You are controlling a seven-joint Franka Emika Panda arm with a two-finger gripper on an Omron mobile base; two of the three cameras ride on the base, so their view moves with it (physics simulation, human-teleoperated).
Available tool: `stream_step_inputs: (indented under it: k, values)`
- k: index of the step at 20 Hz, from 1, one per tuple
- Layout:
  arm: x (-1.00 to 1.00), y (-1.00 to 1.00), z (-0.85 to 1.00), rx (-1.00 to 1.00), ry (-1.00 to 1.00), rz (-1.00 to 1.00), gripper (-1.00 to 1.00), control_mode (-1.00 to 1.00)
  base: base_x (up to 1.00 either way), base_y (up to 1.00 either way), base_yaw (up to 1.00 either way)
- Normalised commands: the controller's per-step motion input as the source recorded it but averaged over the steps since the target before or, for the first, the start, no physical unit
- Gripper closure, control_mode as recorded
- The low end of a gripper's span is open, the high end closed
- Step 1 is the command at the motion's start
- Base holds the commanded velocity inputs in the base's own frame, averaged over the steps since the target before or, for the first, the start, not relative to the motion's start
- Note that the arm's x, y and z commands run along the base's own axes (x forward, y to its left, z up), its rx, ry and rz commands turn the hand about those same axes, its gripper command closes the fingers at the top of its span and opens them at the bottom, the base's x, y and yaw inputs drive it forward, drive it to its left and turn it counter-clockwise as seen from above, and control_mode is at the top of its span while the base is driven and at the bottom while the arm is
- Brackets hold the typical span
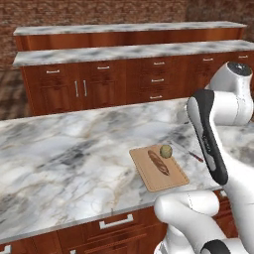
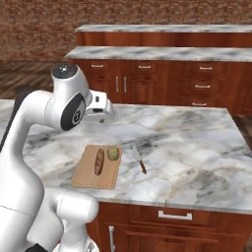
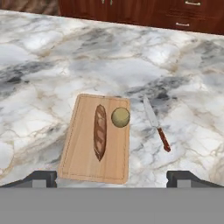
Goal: Retrieve the sausage and cheese from the fridge and place them on the cutting board on the counter.
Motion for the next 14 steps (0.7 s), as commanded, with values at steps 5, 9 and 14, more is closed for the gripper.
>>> stream_step_inputs:
  k: [5, 9, 14]
  values:
    - [-0.79, 0.02, 0.8, 0.05, -0.02, 0.0, -1.0, -1.0, 0.0, 0.0, 0.0]
    - [-0.53, 0.13, 0.18, 0.0, -0.04, 0.0, -1.0, -1.0, 0.0, 0.0, 0.0]
    - [-0.56, 0.11, 0.04, 0.0, -0.02, 0.0, -1.0, -1.0, 0.0, 0.0, 0.0]
